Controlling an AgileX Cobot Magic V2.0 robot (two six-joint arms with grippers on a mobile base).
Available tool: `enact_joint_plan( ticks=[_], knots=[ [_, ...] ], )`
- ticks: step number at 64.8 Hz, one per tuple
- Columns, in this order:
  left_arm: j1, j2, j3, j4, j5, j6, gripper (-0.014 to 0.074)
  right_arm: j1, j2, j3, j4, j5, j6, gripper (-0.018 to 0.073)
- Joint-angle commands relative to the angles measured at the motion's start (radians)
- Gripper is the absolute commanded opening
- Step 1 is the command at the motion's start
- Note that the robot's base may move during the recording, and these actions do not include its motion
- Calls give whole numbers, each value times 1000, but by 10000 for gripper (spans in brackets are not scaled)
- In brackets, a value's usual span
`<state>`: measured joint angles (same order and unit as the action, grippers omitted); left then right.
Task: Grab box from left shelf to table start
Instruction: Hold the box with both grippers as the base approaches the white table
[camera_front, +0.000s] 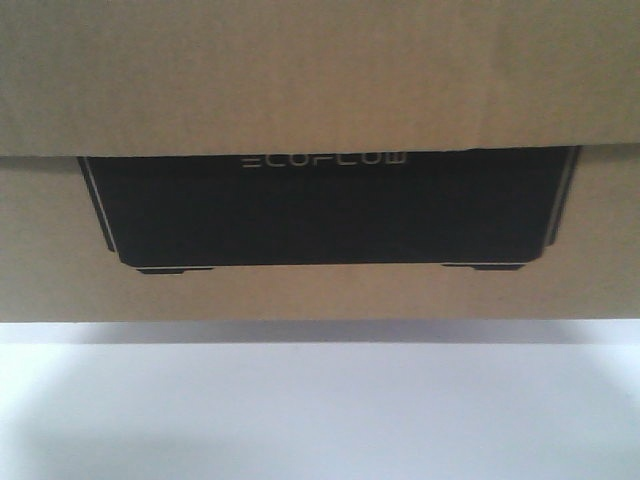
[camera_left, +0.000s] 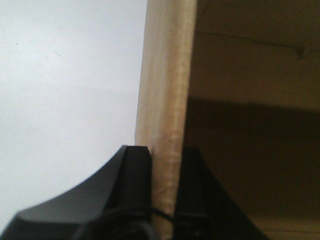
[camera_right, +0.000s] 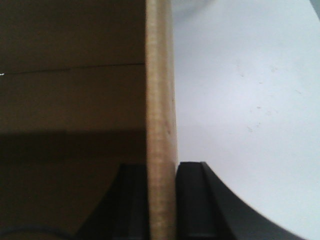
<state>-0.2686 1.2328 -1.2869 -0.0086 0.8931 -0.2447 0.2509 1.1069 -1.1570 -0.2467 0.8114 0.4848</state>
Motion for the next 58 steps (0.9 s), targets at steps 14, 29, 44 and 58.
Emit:
enact_joint_plan(
  ticks=[14, 29, 44, 58],
  knots=[
    [20, 8, -44, -128, -206, 65, -102, -140, 74, -62, 269, -205, -264, 56],
    [20, 56, -44, -126, -266, 68, -102, -249, 131, -122, 405, -198, -452, 56],
    [20, 102, -47, -126, -314, 68, -102, -257, 186, -122, 418, -202, -485, 56],
    [20, 135, -80, -118, -321, 69, -102, -257, 193, -122, 431, -206, -485, 56]
  ],
)
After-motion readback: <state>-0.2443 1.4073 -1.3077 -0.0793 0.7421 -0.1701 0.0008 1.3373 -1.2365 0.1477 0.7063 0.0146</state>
